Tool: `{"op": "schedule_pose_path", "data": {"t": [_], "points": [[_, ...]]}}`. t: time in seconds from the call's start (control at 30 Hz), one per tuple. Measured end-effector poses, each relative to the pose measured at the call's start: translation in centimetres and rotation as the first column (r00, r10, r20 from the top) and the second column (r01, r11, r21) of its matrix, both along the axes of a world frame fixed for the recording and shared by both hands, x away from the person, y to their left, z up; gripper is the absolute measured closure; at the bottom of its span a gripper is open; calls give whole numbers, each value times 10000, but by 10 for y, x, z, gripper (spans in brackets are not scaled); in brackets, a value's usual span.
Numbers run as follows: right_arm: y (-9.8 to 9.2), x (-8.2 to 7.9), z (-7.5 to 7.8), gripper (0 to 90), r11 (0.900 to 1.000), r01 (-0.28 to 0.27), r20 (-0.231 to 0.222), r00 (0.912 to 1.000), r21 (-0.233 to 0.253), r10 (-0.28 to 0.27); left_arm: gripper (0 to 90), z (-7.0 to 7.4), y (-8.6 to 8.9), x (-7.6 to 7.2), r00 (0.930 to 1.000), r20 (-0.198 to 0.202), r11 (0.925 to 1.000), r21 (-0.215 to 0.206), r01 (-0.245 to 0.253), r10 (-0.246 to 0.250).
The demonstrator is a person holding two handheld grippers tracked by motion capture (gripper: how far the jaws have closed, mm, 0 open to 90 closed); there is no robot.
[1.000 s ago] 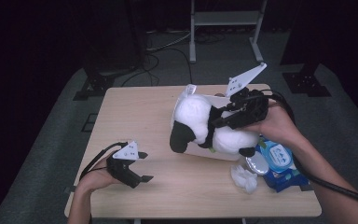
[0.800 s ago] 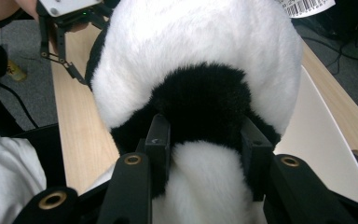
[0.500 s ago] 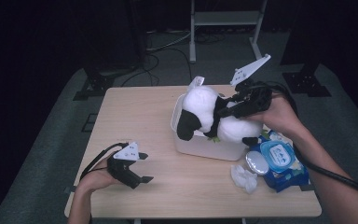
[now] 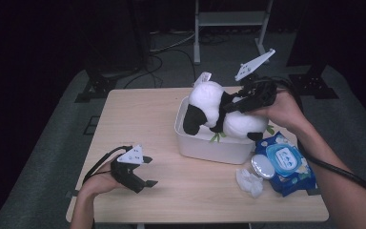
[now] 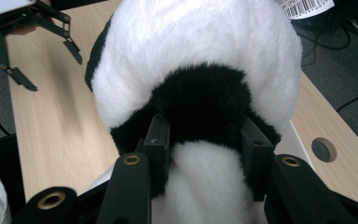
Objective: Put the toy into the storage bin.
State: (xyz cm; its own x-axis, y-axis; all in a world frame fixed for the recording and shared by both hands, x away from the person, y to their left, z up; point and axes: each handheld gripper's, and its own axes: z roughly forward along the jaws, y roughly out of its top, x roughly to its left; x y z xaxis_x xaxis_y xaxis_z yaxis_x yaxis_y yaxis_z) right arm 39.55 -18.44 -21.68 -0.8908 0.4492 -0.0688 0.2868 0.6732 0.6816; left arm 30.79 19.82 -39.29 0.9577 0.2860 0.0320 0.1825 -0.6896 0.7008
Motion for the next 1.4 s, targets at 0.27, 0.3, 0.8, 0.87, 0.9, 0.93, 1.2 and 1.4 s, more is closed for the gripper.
{"op": "schedule_pose_path", "data": {"t": [0.27,0.3,0.8,0.87,0.9,0.93,1.2,1.4], "points": [[2,10,-4,618,9999,71,-21,10000,-101,-71,172,-3,-4,3,9999,-85,9999,10,143,-143],[2,11,-5,618,9999,106,-42,9999,-45,-106,172,-3,-5,3,9999,-100,9999,-12,141,-141],[1,28,-27,613,9991,173,-274,9995,-384,-183,172,-6,-4,4,9998,-180,10000,35,93,-92],[1,30,-30,612,9994,155,-336,9993,-306,-166,172,-7,-3,3,9998,-183,9999,58,103,-102],[2,30,-31,612,9994,140,-357,9992,-329,-152,172,-7,-3,3,9998,-182,9999,54,94,-93],[3,31,-33,610,9993,130,-362,9992,-352,-142,172,-6,-3,3,9998,-175,9999,51,87,-87],[9,38,-46,606,9984,71,-499,9987,-568,-100,172,-7,-3,3,9998,-182,9999,88,119,-117],[12,43,-55,604,9977,50,-652,9978,-680,-94,172,-7,-3,3,9997,-230,9999,108,114,-112]]}}
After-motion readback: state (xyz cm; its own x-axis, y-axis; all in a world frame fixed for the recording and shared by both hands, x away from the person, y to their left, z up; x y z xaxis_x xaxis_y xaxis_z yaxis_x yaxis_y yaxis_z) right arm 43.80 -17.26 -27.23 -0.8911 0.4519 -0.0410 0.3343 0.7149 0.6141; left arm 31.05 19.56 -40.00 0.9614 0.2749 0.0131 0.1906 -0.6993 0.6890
